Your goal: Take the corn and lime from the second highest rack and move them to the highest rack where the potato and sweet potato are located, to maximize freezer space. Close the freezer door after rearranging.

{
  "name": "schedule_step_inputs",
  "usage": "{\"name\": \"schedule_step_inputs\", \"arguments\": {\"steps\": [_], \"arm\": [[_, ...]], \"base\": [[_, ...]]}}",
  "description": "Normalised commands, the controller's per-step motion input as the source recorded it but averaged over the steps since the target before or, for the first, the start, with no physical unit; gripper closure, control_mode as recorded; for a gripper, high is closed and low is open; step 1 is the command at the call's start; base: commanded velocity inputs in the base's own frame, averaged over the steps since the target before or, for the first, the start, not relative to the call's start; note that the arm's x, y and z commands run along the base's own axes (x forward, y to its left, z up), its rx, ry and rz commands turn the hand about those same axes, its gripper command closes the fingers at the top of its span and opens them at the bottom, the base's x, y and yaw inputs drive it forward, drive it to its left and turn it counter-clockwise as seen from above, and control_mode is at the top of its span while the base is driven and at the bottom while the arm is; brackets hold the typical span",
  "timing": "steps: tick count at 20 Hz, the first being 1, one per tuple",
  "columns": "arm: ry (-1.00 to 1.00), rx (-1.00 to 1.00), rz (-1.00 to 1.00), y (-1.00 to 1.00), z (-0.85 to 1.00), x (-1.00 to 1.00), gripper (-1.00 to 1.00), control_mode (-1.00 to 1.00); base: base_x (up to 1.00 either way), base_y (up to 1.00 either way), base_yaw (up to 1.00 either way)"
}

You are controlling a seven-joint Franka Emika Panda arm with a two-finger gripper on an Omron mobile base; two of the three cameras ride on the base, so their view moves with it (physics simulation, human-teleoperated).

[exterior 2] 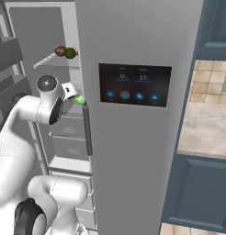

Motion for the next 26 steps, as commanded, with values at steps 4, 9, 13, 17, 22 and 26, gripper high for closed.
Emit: {"name": "schedule_step_inputs", "arguments": {"steps": [4,9,13,17,22,26], "arm": [[-0.06,-0.14,0.05,0.13,-0.29,0.48,-1.0,-1.0],[-0.01,-0.11,0.02,0.0,-0.29,0.44,-1.0,-1.0],[0.0,-0.09,0.03,0.06,-0.18,0.41,-1.0,-1.0],[0.0,-0.06,0.02,0.09,-0.02,0.47,-1.0,-1.0],[0.0,-0.03,0.0,0.02,0.0,0.59,-1.0,-1.0],[0.0,-0.04,0.0,0.04,-0.08,0.49,-1.0,-1.0]], "base": [[0.0,0.0,0.0],[0.0,0.0,0.0],[0.0,0.0,0.0],[0.0,0.0,0.0],[0.0,0.0,0.0],[0.0,0.0,0.0]]}}
